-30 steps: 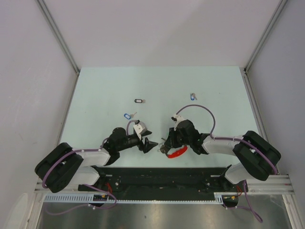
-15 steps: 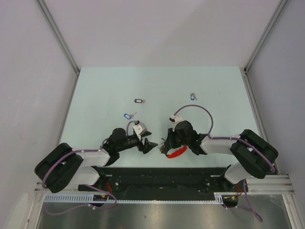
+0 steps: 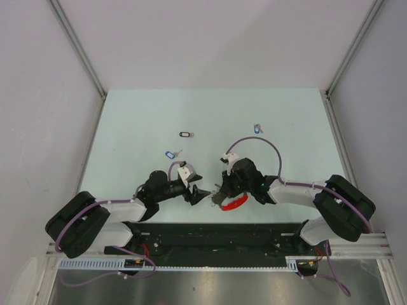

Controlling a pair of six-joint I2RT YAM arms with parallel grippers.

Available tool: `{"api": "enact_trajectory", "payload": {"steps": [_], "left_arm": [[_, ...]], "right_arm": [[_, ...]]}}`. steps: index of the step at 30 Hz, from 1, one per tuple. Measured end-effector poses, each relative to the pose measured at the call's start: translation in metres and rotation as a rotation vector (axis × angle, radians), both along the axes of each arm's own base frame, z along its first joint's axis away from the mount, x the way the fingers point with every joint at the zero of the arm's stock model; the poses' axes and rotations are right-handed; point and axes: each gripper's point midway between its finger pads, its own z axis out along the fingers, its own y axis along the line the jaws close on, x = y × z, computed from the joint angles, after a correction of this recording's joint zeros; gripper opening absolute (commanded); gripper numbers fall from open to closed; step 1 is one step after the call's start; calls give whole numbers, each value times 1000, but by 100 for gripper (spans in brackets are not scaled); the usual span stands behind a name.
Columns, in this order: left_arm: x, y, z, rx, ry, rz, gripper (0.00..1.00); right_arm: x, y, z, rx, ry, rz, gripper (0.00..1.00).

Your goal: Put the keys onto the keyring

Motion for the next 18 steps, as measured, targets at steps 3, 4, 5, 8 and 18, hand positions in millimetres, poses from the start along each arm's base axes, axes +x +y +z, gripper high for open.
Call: {"api": "enact_trajectory", "payload": {"steps": [3, 4, 5, 8, 18], "left_arm": [[-2, -1, 0, 7, -18, -22, 77], [-3, -1, 0, 10, -23, -31, 77], [-4, -2, -1, 14, -29, -46, 77], [-9, -7, -5, 27, -37, -105, 76], [-18, -20, -4, 9, -73, -227, 69]], "right_arm": [[3, 2, 15, -43, -47, 85, 0], [4, 3, 20, -58, -65, 116, 0], [5, 3, 25, -72, -82, 144, 0], [6, 2, 36, -116, -123, 210, 0], [-9, -15, 39, -283, -184, 436, 0]]}}
